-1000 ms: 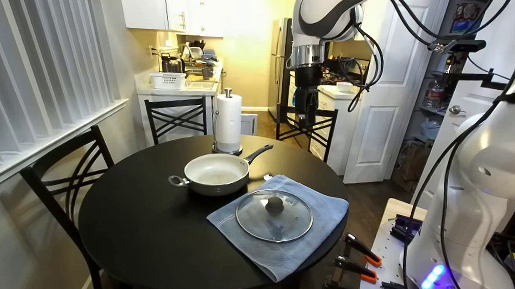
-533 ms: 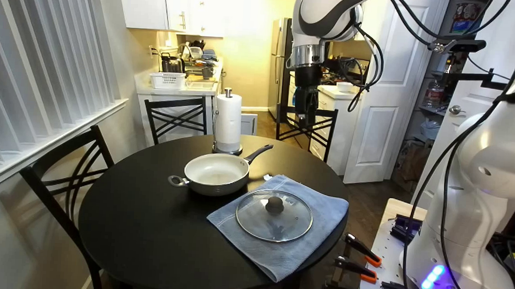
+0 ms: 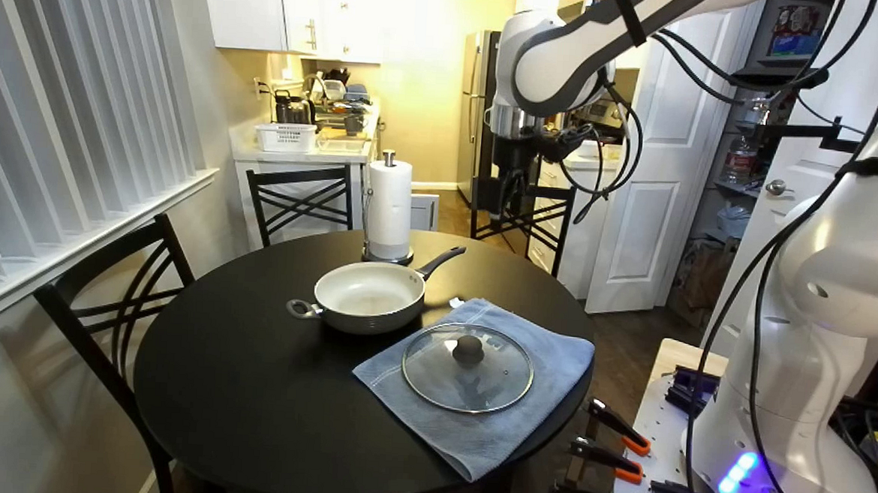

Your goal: Pick up the lid, then put it on the pot

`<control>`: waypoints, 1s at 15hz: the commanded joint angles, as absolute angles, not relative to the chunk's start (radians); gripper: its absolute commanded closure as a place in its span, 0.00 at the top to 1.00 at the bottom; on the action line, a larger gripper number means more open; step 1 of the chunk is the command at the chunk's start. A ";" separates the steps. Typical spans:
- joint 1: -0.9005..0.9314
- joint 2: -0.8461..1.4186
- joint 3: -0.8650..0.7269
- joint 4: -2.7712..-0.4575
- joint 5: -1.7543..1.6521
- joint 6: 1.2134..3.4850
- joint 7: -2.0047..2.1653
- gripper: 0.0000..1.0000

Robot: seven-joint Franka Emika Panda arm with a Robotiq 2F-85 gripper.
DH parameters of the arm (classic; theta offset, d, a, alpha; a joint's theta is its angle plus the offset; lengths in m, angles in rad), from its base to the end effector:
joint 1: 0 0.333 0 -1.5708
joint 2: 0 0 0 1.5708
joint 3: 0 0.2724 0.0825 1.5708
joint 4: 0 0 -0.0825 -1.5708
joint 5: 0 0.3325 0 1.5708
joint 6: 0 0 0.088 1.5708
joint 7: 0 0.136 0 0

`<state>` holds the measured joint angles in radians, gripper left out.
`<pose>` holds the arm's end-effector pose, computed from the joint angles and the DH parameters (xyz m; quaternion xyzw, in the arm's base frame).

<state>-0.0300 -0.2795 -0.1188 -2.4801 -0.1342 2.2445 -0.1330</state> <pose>0.4102 -0.0673 0.3558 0.9985 0.0348 0.0163 0.0396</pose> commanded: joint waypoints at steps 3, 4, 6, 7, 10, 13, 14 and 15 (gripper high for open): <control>-0.057 -0.249 -0.093 -2.577 -0.157 2.415 -0.072 1.00; -0.053 -0.247 -0.096 -2.595 -0.143 2.439 -0.078 1.00; -0.050 -0.245 -0.098 -2.623 -0.129 2.463 -0.087 1.00; -0.054 -0.241 -0.097 -2.587 -0.141 2.420 -0.097 1.00; -0.054 -0.240 -0.097 -2.592 -0.140 2.423 -0.097 1.00; -0.054 -0.240 -0.097 -2.590 -0.140 2.423 -0.097 1.00; -0.054 -0.240 -0.097 -2.590 -0.140 2.423 -0.097 1.00; -0.054 -0.240 -0.097 -2.590 -0.140 2.423 -0.097 1.00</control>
